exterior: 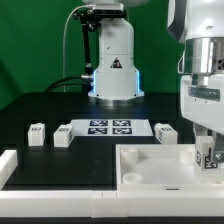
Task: Assemble one leg
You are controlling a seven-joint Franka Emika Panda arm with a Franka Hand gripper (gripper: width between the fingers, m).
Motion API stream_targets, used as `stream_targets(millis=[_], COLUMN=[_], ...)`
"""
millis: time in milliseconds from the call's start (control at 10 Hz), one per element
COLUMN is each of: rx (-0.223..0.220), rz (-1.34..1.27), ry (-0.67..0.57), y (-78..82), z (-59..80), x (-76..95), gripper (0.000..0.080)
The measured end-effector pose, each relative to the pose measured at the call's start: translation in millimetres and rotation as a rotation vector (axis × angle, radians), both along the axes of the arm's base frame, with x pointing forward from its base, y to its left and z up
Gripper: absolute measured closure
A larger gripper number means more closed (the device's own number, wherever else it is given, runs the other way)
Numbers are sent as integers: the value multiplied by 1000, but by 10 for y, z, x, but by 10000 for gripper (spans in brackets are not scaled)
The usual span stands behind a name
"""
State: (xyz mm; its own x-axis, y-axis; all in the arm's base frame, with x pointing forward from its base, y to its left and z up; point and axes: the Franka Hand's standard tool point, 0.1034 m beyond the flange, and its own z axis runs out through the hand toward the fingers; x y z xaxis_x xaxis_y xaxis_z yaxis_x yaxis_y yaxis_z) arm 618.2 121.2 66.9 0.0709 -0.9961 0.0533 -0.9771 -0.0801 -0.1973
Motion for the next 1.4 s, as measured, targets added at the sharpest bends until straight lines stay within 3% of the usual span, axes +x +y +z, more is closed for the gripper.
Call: stream_targets(millis=[100, 300, 700, 900, 1400], rx=[-7, -76, -186, -217, -344], rz=[37, 362, 877, 1020, 1496], ry=[0, 13, 35, 41, 85], y=[2, 6, -6, -4, -45], z=[2, 6, 7, 10, 14], x=[2, 3, 6, 7, 18], gripper=[208, 162, 151, 151, 151])
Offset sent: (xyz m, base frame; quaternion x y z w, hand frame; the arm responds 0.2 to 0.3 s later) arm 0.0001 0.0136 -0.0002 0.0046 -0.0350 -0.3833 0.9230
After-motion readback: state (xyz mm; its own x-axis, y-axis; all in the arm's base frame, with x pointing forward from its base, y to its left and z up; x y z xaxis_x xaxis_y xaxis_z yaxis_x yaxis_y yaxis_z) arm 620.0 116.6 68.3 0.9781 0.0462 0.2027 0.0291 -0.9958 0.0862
